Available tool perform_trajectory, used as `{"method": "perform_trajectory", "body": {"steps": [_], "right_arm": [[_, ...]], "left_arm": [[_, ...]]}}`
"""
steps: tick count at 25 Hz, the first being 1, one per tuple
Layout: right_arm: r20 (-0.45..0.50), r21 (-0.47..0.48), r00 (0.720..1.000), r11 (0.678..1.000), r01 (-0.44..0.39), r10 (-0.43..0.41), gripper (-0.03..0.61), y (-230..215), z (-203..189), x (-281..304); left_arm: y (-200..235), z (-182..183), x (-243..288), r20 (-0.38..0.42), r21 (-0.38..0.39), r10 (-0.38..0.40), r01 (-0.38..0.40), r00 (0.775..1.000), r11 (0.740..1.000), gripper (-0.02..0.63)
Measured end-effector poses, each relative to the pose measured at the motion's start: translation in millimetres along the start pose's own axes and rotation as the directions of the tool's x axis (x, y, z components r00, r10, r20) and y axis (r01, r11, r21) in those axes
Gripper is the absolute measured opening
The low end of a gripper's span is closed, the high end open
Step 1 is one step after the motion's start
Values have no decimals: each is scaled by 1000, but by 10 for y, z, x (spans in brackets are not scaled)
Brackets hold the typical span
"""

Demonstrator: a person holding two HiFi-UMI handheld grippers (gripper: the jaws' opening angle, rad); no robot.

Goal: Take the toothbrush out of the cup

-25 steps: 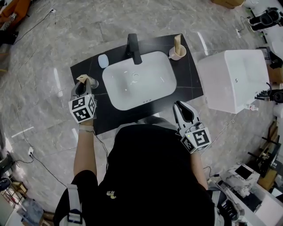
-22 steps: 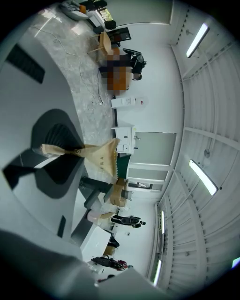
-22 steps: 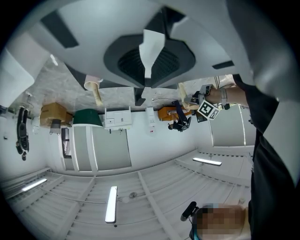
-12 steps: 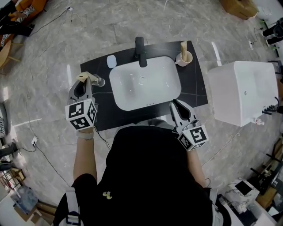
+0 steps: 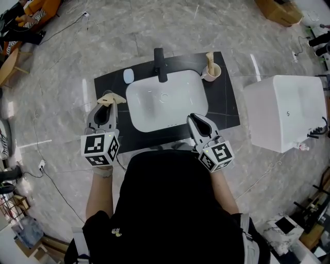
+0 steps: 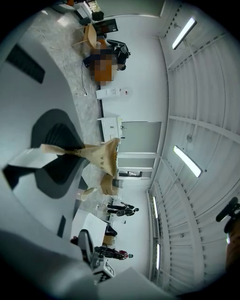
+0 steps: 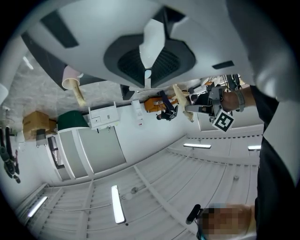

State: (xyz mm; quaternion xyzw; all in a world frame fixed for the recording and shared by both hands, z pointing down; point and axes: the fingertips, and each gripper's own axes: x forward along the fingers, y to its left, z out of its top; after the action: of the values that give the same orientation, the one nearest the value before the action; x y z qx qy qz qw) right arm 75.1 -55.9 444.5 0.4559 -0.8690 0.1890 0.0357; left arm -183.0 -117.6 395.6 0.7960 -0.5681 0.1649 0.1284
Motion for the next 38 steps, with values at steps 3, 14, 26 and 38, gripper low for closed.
{"method": "perform_trajectory", "body": {"steps": [3, 14, 26, 38], "right_arm": [[-2, 5, 1000, 1000, -22, 22, 57, -23, -1, 52], [-41, -8, 998, 999, -44, 44, 57, -428, -62, 222], [-73, -50, 989, 991, 124, -127, 58, -1934, 110, 539], [-317, -108, 928, 980, 167, -194, 156, -2987, -269, 1118]], "left_arm": [[-181, -84, -41, -15, -15, -14, 14, 1000, 1000, 43], [-649, -414, -159, -63, -80, -23, 18, 998, 997, 43], [-788, -604, -372, -111, -144, 112, -127, 987, 981, 43], [-855, -825, -456, -175, -205, 257, -291, 950, 935, 43]]}}
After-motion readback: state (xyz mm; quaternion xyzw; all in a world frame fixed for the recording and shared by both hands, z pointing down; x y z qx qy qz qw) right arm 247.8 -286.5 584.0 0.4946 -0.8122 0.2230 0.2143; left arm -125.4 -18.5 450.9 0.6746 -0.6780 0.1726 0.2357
